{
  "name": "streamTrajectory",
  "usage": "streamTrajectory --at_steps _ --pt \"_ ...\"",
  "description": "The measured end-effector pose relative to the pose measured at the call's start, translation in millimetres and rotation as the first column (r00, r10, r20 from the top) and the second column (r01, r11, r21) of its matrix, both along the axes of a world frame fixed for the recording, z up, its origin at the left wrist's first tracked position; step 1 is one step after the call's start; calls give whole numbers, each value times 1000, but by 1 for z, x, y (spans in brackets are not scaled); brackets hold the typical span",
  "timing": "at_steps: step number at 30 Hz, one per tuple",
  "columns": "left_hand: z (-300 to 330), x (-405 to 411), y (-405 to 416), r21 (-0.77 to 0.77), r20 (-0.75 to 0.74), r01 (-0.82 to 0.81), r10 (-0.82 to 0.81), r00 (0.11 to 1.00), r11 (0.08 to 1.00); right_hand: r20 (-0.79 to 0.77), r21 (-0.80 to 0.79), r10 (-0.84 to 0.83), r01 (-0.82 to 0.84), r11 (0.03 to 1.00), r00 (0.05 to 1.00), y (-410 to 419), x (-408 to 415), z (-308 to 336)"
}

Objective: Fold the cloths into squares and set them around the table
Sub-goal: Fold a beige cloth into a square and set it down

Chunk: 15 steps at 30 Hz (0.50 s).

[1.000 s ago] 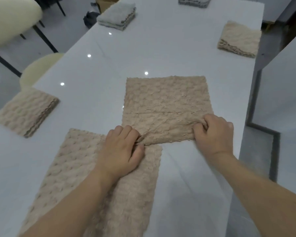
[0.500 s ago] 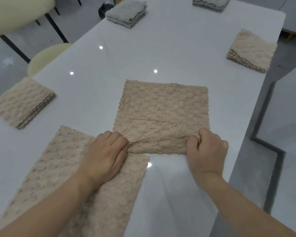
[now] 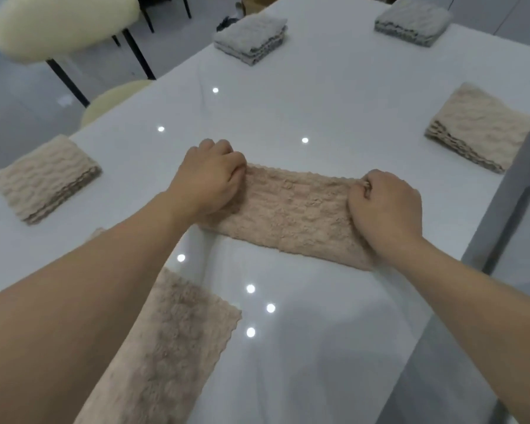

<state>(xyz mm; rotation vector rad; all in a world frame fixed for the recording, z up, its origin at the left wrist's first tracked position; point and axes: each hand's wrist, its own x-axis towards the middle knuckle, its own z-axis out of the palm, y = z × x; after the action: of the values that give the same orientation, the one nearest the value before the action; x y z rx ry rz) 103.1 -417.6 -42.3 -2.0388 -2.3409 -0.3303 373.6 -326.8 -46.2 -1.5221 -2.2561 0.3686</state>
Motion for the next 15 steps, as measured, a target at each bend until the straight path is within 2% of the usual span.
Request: streamTrajectory --at_steps 2,5,7,15 --pt "-22 1 17 26 -35 -100 101 994 995 67 60 -22 18 998 998 20 0 -17" --pt "-44 6 16 109 51 -235 231 972 966 41 79 -33 30 996 999 25 -1 -32" --pt "-44 6 16 105 98 -215 205 974 971 29 67 -27 25 997 999 24 1 -33" --pt "-39 5 14 106 130 -194 179 975 975 43 64 -56 53 997 998 23 -1 -32"
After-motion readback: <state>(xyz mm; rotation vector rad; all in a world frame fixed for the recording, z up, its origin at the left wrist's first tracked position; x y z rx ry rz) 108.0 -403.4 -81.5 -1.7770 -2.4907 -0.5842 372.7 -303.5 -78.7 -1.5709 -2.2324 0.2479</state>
